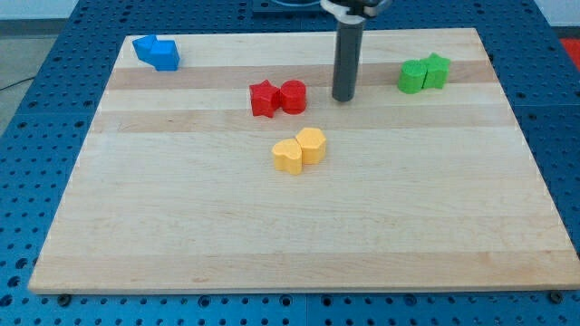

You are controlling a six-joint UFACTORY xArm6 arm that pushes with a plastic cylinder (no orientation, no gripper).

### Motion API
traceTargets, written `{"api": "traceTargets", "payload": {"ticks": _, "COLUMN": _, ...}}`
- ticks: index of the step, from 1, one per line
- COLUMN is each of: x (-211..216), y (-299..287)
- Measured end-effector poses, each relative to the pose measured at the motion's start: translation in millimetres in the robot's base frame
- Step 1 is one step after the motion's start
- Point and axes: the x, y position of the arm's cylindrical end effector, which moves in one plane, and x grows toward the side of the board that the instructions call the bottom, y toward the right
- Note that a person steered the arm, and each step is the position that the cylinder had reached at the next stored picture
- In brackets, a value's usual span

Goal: Place red blocks right to the blue cube

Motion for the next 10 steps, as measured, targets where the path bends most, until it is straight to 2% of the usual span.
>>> {"api": "traceTargets", "payload": {"ticks": 4, "x": 11.4, "y": -79.7}}
{"api": "traceTargets", "payload": {"ticks": 9, "x": 47.2, "y": -116.1}}
{"api": "traceTargets", "payload": {"ticks": 10, "x": 65.2, "y": -120.2}}
